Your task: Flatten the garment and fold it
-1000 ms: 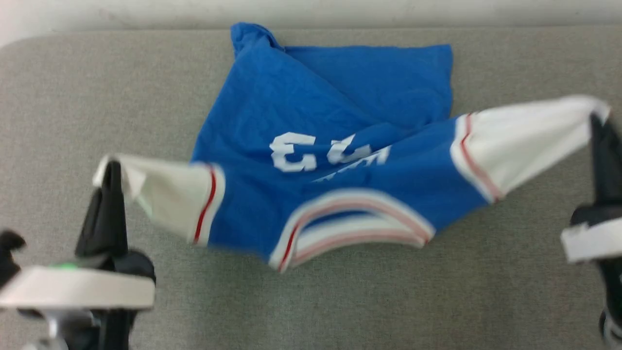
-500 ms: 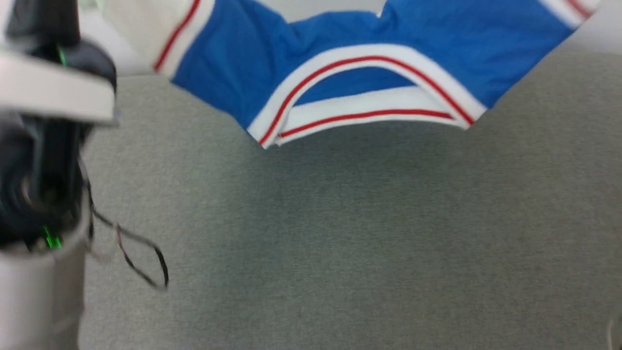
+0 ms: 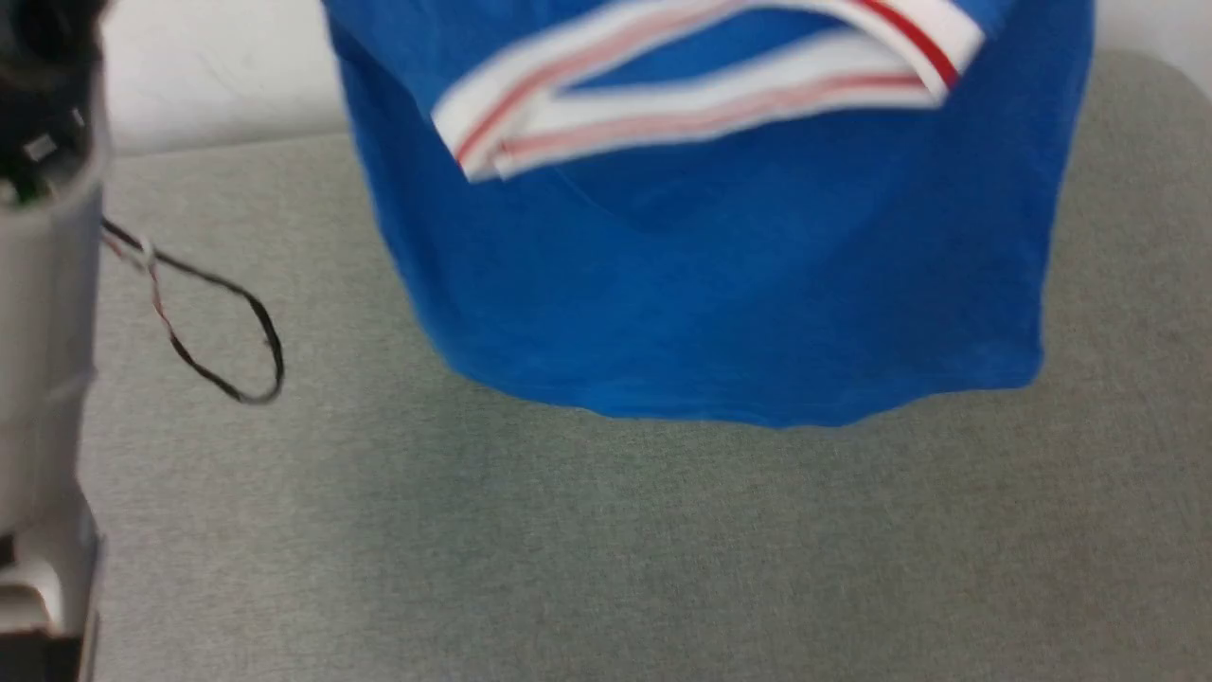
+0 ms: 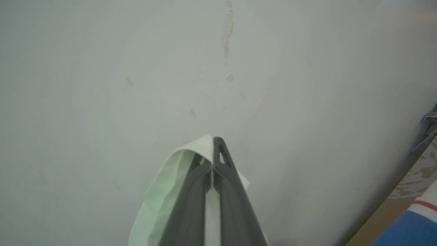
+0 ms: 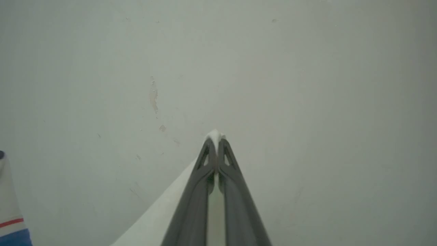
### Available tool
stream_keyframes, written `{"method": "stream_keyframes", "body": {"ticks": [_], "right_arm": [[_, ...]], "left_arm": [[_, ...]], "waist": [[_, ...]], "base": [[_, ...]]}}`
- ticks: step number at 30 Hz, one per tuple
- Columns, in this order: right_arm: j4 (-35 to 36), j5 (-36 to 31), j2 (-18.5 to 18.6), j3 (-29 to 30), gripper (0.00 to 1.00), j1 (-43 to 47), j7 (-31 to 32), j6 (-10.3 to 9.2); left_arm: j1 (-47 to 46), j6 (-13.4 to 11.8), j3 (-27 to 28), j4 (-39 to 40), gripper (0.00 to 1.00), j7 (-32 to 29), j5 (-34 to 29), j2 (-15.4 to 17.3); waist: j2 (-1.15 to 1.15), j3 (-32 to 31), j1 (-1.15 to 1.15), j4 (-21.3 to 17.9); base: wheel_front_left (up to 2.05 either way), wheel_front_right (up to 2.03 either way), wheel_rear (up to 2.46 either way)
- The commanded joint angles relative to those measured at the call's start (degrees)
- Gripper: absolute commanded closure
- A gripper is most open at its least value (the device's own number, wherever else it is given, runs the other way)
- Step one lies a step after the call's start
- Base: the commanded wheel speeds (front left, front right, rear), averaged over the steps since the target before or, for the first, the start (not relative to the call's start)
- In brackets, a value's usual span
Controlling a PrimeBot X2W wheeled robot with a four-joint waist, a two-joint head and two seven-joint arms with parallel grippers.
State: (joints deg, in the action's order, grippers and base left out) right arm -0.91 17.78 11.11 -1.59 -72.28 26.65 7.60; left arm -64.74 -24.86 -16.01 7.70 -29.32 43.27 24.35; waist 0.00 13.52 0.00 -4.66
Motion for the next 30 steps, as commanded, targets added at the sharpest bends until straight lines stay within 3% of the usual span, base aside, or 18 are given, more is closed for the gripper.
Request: {"method": "stream_keyframes", "body": {"ticks": [1,10,15,18,24,30], "right_arm": [[-1.68,-0.74,-0.20,-0.09,1.00,-1.55,-0.29,-0.11],[-12.77,-6.70,-0.46,-0.36,1.00,-11.59,-5.65,-0.11],[-16.57,-9.28,-0.32,0.41,1.00,-16.71,-8.89,-0.11],[-18.28,-10.55,0.22,0.58,1.00,-19.08,-10.59,-0.11],[-20.89,-9.99,1.55,-0.55,1.00,-19.31,-13.35,-0.11],[-19.27,-6.16,3.87,-2.53,1.00,-14.07,-14.11,-0.11]], "left_arm": [[-2.10,-0.81,-0.12,-1.65,1.00,0.11,-1.28,0.24],[-15.83,-2.66,-1.98,-12.56,1.00,5.81,-9.29,-0.79],[-21.75,-2.98,-0.45,-15.18,1.00,10.29,-10.19,-2.38],[-23.59,-1.97,1.13,-16.47,1.00,13.96,-9.55,-3.09],[-22.13,2.97,3.59,-19.28,1.00,19.03,-5.52,-4.24],[-15.01,6.04,4.49,-17.10,1.00,19.01,-1.60,-4.29]], "waist": [[0.00,3.41,0.00,-2.14],[0.00,13.84,0.00,-3.90],[0.00,19.03,0.00,-3.92],[0.00,21.65,0.00,-3.69],[0.00,24.64,0.00,-2.53],[0.00,23.88,0.00,-1.00]], "base": [[0.00,0.00,0.00],[0.00,0.00,0.00],[0.00,0.00,0.00],[0.00,0.00,0.00],[0.00,0.00,0.00],[0.00,0.00,0.00]]}}
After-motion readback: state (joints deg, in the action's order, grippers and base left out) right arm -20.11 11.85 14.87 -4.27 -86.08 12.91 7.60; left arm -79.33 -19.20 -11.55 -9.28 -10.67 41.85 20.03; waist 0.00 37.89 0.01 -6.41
